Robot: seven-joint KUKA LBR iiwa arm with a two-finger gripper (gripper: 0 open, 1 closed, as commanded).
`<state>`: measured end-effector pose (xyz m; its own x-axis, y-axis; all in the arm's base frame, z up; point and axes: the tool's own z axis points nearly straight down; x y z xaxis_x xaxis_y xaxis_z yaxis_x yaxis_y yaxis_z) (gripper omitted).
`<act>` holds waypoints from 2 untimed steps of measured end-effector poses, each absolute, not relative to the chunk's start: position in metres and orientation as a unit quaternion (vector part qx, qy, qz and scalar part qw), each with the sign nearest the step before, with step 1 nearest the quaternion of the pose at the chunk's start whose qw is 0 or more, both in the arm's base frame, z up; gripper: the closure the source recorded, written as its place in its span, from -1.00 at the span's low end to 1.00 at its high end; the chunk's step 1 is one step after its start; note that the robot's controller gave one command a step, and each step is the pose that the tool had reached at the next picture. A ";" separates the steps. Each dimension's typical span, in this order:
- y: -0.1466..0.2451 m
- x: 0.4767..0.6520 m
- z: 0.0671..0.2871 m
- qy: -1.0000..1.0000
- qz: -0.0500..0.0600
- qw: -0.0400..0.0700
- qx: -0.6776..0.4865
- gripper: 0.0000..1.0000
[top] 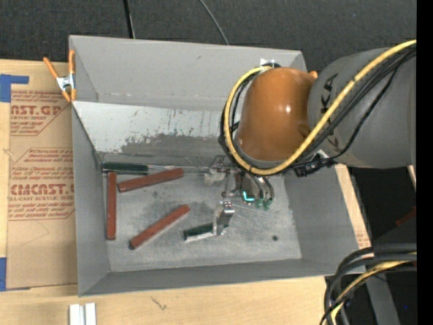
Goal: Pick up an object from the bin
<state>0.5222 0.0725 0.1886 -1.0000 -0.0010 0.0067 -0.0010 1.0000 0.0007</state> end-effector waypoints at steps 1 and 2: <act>0.072 0.524 0.192 -1.000 -0.001 0.000 0.000 -1.00; 0.087 0.540 0.081 -1.000 -0.003 -0.016 0.018 1.00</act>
Offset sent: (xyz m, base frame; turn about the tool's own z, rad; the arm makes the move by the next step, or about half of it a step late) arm 0.0081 0.0124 -0.1178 -0.0376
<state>0.5400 0.0871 0.0805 -0.9988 -0.0368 -0.0317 -0.0370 0.9993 0.0059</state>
